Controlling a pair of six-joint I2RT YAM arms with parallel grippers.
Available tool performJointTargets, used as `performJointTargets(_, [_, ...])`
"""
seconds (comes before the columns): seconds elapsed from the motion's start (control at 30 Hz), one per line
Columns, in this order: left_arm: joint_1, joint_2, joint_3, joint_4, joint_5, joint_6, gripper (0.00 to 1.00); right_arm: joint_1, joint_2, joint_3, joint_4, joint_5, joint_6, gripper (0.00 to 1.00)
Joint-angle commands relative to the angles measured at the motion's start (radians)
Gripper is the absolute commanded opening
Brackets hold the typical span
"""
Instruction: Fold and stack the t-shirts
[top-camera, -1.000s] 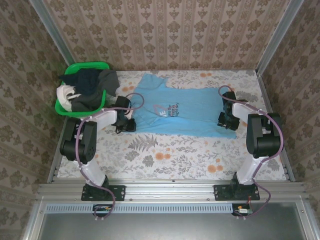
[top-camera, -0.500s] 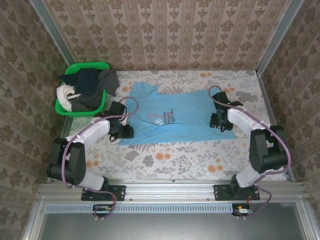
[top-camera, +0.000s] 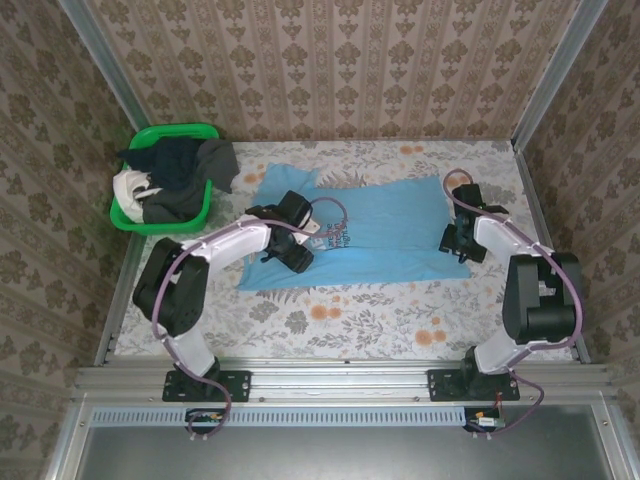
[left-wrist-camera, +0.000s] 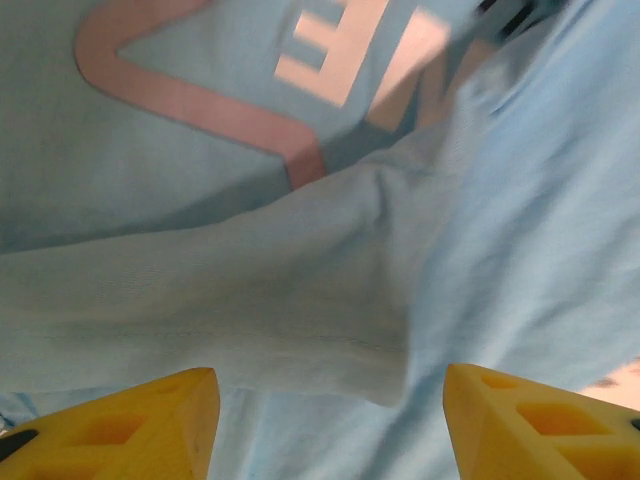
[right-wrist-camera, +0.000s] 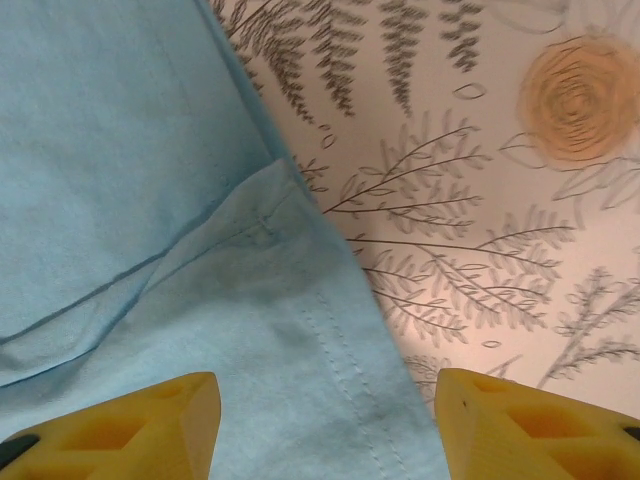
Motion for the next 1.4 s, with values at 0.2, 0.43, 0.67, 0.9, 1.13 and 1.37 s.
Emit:
performJointTargets(0.2, [-0.018,0.094,0.101,-0.072,-0.162,0.088,0.56,-0.003,0.019,-0.011,0.036,-0.035,-0.006,0.61])
performJointTargets(0.43, [-0.021,0.106,0.108,-0.060,-0.097,0.056,0.40,-0.007,0.013,-0.017,0.041,-0.039,-0.011,0.61])
performJointTargets(0.67, [-0.035,-0.085,-0.051,0.062,0.030,-0.036,0.64,-0.009,0.019,-0.026,0.058,-0.055,-0.011,0.61])
performJointTargets(0.9, [-0.051,0.056,-0.033,0.030,-0.020,-0.031,0.62,-0.009,0.034,-0.021,0.063,-0.060,-0.008,0.61])
performJointTargets(1.13, [-0.046,0.101,0.013,0.013,-0.101,-0.026,0.44,-0.009,0.034,-0.028,0.065,-0.060,-0.007,0.61])
performJointTargets(1.37, [-0.035,0.104,0.058,-0.010,-0.111,-0.014,0.43,-0.009,0.031,-0.034,0.066,-0.067,-0.006,0.61])
